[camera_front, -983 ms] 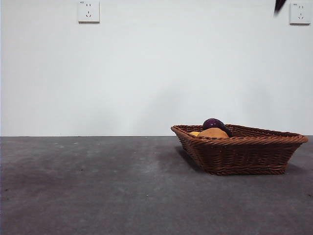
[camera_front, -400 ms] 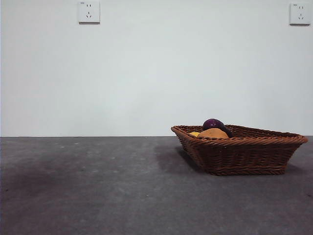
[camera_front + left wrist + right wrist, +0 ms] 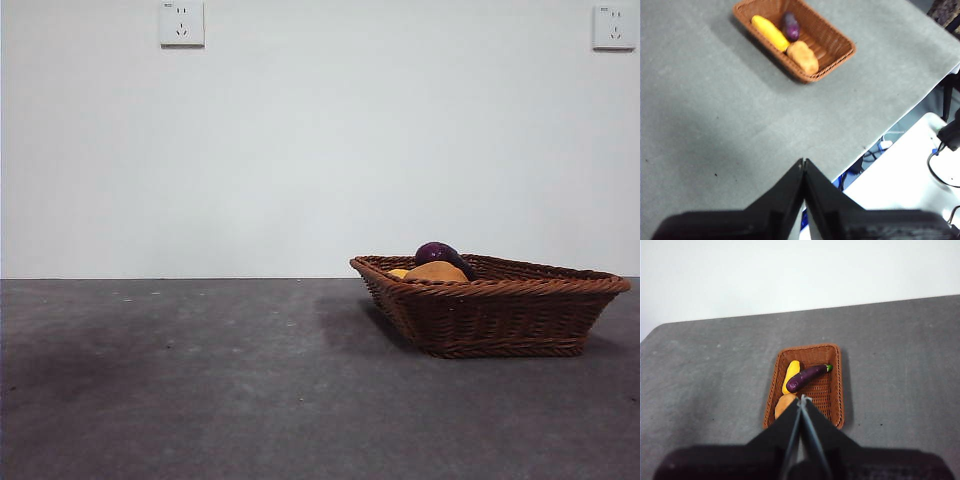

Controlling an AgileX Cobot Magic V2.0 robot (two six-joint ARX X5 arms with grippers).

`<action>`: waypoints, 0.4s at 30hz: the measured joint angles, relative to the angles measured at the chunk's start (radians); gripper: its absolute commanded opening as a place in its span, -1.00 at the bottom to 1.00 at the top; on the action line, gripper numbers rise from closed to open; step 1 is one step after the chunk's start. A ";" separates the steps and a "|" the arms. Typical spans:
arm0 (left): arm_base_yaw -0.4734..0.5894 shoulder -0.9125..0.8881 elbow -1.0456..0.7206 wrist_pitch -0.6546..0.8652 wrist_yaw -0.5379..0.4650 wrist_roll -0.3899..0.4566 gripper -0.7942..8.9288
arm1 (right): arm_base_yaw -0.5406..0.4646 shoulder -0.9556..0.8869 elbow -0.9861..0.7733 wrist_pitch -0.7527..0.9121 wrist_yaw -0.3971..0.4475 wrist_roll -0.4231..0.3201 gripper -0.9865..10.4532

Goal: Help me put the vegetables on the table into the basket

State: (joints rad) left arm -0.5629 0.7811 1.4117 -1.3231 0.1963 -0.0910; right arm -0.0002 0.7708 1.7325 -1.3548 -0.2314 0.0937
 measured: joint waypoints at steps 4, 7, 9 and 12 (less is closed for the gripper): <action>0.000 0.050 0.000 0.000 0.000 0.000 -0.85 | 0.000 0.039 0.000 0.000 0.000 0.000 -0.83; 0.003 0.089 -0.001 0.006 -0.004 0.000 -0.84 | 0.000 0.076 0.000 0.000 0.000 0.000 -0.83; 0.033 0.106 -0.004 0.009 -0.022 0.000 -0.84 | 0.000 0.102 0.000 0.000 0.000 0.000 -0.83; 0.116 0.116 -0.012 0.027 -0.039 0.029 -0.84 | 0.000 0.145 0.000 0.000 0.000 0.000 -0.83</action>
State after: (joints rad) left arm -0.4473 0.8967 1.3994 -1.2961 0.1574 -0.0624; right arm -0.0002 0.9157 1.7325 -1.3552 -0.2314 0.0940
